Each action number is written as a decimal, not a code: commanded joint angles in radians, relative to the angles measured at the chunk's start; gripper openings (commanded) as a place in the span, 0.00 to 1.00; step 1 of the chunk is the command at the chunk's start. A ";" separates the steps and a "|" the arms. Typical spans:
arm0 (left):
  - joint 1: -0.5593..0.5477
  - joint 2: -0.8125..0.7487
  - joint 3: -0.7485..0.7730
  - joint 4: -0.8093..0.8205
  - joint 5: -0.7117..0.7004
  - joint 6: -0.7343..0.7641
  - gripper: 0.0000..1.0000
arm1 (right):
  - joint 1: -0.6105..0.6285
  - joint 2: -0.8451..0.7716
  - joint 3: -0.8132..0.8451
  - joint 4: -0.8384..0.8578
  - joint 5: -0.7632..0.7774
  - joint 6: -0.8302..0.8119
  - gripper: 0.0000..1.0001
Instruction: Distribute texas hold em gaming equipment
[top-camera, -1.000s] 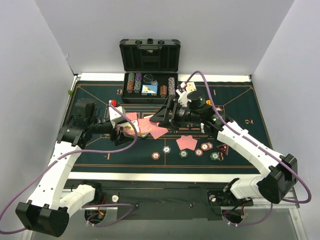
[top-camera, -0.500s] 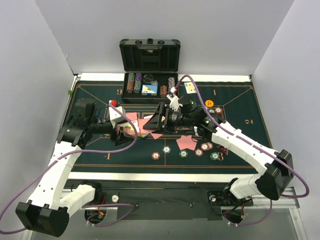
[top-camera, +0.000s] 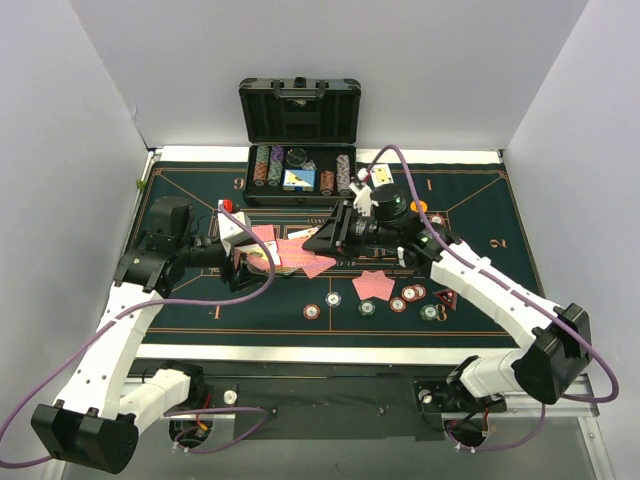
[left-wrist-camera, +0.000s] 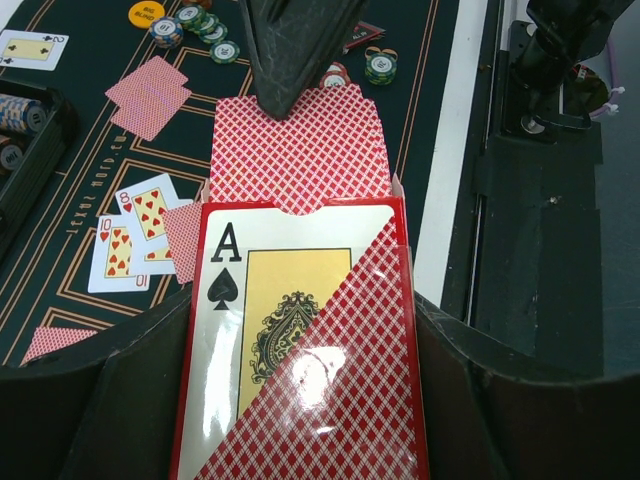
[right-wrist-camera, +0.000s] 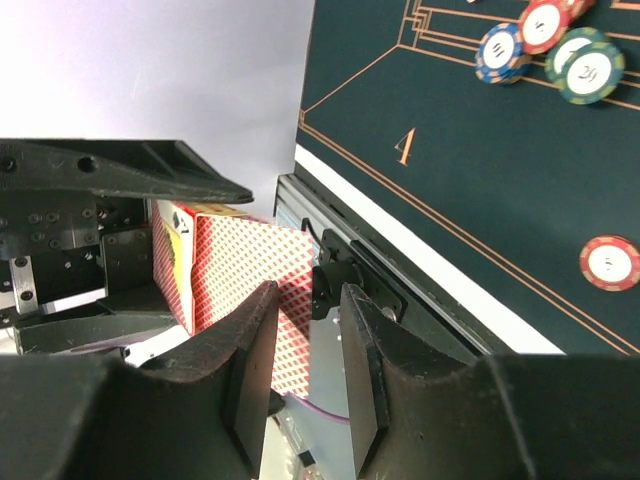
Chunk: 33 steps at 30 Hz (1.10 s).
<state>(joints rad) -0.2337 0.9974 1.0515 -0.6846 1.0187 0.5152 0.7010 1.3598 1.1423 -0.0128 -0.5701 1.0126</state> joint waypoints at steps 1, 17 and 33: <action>0.004 -0.022 0.038 0.077 0.054 -0.009 0.01 | -0.026 -0.057 -0.021 -0.026 -0.016 -0.013 0.27; 0.004 -0.048 -0.024 0.190 0.058 -0.101 0.01 | -0.009 -0.087 -0.029 0.094 -0.019 0.060 0.65; 0.002 -0.097 -0.143 0.474 0.041 -0.340 0.01 | 0.034 -0.037 -0.061 0.169 -0.008 0.107 0.40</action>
<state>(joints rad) -0.2337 0.9230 0.9035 -0.3378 1.0336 0.2283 0.7456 1.3380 1.0950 0.1020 -0.5735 1.1114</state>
